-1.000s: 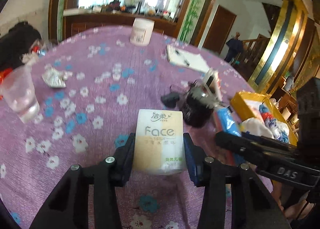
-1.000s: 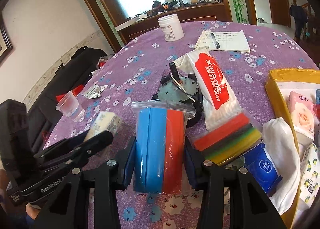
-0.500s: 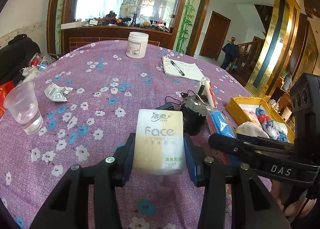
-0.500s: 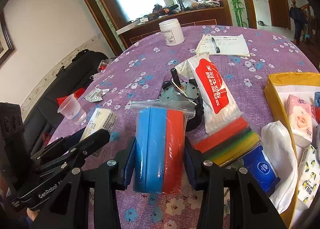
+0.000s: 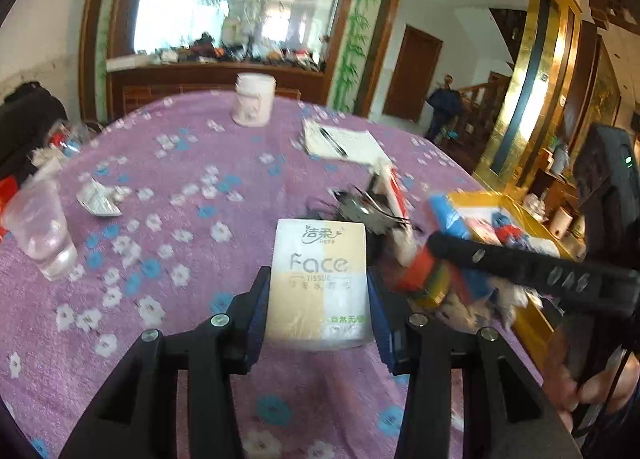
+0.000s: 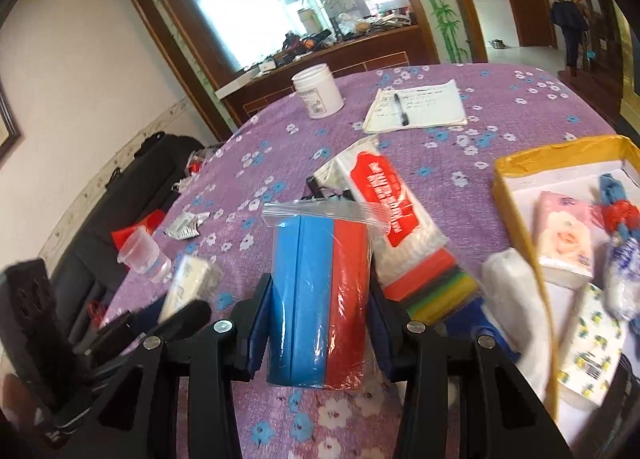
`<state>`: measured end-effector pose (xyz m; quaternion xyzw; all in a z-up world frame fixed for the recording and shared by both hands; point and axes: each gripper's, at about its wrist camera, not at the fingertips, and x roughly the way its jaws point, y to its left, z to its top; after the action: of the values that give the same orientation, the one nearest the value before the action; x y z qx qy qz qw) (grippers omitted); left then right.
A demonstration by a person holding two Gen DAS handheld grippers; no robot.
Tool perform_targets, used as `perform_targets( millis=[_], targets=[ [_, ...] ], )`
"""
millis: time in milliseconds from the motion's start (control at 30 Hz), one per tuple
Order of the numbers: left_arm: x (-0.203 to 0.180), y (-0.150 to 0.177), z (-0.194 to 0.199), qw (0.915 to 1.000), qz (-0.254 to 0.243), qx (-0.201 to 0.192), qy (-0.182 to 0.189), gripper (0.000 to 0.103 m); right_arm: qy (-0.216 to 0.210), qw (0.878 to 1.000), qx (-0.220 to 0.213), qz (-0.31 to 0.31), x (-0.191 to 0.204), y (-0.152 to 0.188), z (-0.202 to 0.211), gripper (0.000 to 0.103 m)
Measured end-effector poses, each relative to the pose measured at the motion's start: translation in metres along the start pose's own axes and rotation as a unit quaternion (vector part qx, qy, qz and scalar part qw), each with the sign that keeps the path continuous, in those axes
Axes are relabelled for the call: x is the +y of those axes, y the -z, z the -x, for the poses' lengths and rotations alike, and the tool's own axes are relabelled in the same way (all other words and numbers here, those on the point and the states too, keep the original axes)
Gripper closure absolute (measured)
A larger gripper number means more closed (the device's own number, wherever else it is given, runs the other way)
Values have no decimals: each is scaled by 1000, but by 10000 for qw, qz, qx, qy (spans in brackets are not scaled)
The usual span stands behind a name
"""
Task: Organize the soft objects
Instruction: 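Carry the sponge pack and Face tissue pack over the white tray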
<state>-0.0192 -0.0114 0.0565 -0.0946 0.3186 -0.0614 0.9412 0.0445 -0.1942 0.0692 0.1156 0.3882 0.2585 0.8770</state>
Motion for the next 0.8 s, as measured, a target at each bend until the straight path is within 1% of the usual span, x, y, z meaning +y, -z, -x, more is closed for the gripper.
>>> perform_targets(
  millis=[100,167,267,333,433,567,667,800],
  targets=[
    [-11,2,8,9999,-48,68,112,59,-27,9998,-94,-181,-14,1,28,56],
    [-28,-2,15,9996,-148,68,227,59,54,9995,-169,-277,-27,-1,48,56],
    [-55,-11,20,9981,-266,75,552,59,150,9985,-331,-398,-50,-6,81,56],
    [-76,-17,17,9967,-417,141,687,59,322,9978,-388,-419,-69,-10,102,56],
    [-112,-27,1,9935,-591,324,922,59,708,9956,-404,-470,-103,-21,126,56],
    [-158,-37,-35,9876,-688,690,1235,59,1100,9914,-315,-635,-149,-37,143,56],
    [-187,-42,-62,9838,-743,909,1352,59,1315,9873,-170,-876,-185,-47,144,56],
    [-217,-43,-95,9798,-844,1173,1384,59,1373,9855,141,-983,-216,-60,132,56]
  ],
)
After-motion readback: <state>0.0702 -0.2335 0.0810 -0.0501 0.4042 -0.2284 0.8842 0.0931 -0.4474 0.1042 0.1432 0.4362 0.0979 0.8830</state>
